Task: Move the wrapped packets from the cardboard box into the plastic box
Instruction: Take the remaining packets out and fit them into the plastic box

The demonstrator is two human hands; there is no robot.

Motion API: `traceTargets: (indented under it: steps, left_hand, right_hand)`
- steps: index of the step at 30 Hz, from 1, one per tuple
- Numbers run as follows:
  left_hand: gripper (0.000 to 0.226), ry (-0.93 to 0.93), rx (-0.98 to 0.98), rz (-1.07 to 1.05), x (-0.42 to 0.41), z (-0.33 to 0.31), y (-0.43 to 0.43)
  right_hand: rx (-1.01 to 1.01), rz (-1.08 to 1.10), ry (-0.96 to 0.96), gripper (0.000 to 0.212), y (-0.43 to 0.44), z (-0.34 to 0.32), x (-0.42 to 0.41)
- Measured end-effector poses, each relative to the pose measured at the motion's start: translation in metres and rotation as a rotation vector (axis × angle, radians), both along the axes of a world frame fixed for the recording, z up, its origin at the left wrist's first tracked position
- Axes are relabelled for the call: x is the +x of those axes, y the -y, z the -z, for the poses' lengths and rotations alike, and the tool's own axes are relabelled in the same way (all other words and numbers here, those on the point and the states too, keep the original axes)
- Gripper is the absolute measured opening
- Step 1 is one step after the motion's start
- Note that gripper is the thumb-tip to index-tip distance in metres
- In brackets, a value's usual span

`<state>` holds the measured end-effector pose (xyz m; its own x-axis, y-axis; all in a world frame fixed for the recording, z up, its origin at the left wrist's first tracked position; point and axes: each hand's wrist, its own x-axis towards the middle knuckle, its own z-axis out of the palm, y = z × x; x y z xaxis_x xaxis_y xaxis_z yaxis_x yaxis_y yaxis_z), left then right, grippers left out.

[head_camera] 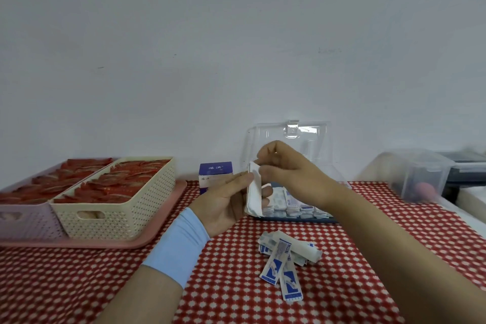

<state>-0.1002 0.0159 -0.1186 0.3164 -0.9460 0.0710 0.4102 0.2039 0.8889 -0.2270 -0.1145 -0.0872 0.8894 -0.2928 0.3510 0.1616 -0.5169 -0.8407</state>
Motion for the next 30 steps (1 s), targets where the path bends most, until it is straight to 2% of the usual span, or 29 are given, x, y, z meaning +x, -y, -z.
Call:
traceTargets:
  steps: [2, 3, 7, 10, 11, 15, 17, 20, 30]
  left_hand:
    - [0.04, 0.004, 0.038, 0.035, 0.0, 0.0, -0.001]
    - [0.042, 0.004, 0.052, 0.05, 0.001, 0.0, -0.001]
    - [0.043, 0.095, 0.116, 0.077, 0.0, -0.002, -0.001]
    - [0.04, 0.204, 0.168, 0.003, -0.003, -0.008, 0.001]
    - [0.034, 0.291, 0.188, -0.048, -0.003, -0.012, 0.002]
    - [0.011, 0.893, 0.307, -0.287, -0.001, -0.031, 0.012]
    - [0.011, 0.991, 0.312, -0.342, -0.002, -0.04, 0.021]
    - [0.013, 1.023, 0.298, -0.39, -0.001, -0.054, 0.038]
    - [0.011, 0.88, 0.273, -0.363, 0.006, -0.067, 0.095]
  right_hand:
    - [-0.049, 0.036, -0.046, 0.031, 0.004, -0.002, 0.0]
    - [-0.085, 0.041, -0.067, 0.032, 0.005, -0.003, -0.001]
    - [-0.085, 0.053, -0.131, 0.017, 0.011, -0.005, -0.004]
    - [-0.061, 0.088, -0.159, 0.01, 0.015, -0.009, -0.007]
    - [-0.067, 0.11, -0.155, 0.008, 0.017, -0.011, -0.008]
    - [-0.036, 0.187, -0.138, 0.006, 0.029, -0.02, -0.01]
    - [-0.042, 0.212, -0.13, 0.006, 0.035, -0.027, -0.008]
    - [0.004, 0.2, -0.141, 0.007, 0.044, -0.04, -0.004]
    - [-0.014, 0.268, -0.277, 0.011, 0.092, -0.068, 0.007]
